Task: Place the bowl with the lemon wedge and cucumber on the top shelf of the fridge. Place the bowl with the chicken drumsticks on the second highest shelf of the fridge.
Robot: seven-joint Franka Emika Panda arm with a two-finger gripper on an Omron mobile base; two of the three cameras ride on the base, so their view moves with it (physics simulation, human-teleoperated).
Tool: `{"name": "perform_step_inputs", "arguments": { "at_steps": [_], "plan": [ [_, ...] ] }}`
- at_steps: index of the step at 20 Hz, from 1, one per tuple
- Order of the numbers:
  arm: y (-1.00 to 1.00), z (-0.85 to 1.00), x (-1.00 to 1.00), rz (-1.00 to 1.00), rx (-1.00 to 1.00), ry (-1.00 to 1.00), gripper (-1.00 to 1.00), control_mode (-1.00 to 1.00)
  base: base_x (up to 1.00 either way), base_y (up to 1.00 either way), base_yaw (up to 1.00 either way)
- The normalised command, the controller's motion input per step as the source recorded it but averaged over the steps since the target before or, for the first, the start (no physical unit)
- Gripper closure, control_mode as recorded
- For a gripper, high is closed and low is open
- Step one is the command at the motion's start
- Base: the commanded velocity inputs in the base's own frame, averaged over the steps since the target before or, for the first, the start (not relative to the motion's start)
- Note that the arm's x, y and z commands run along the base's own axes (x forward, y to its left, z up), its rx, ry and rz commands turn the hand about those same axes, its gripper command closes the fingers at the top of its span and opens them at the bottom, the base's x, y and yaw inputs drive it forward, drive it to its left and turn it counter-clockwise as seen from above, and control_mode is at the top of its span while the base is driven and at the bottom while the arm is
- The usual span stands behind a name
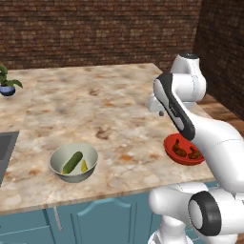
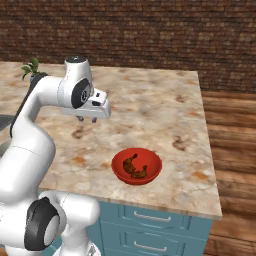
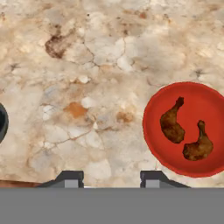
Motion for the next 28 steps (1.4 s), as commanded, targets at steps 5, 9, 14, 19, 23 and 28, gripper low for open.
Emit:
{"name": "perform_step_inputs", "arguments": {
  "at_steps": [5,9,14,19,23,28],
  "plan": [
    [-0.3,-0.01,-0.21,-0.08,0.03,0.0,-1.0,-1.0,0.0,0.0,0.0],
    [-1.0,-0.23,-0.58,-0.37,0.2,0.07,-1.0,-1.0,0.0,0.0,0.0],
    [-1.0,-0.45,-0.31,-0.46,0.2,0.19,-1.0,-1.0,0.0,0.0,0.0],
    [-1.0,-0.88,-0.2,-0.5,0.19,0.23,-1.0,-1.0,0.0,0.0,0.0],
    [-1.0,-1.0,-0.2,-0.49,0.17,0.22,-1.0,-1.0,0.0,0.0,0.0],
    [-0.45,-0.8,0.15,-0.3,0.01,0.08,-1.0,-1.0,0.0,0.0,0.0]
  ]
}}
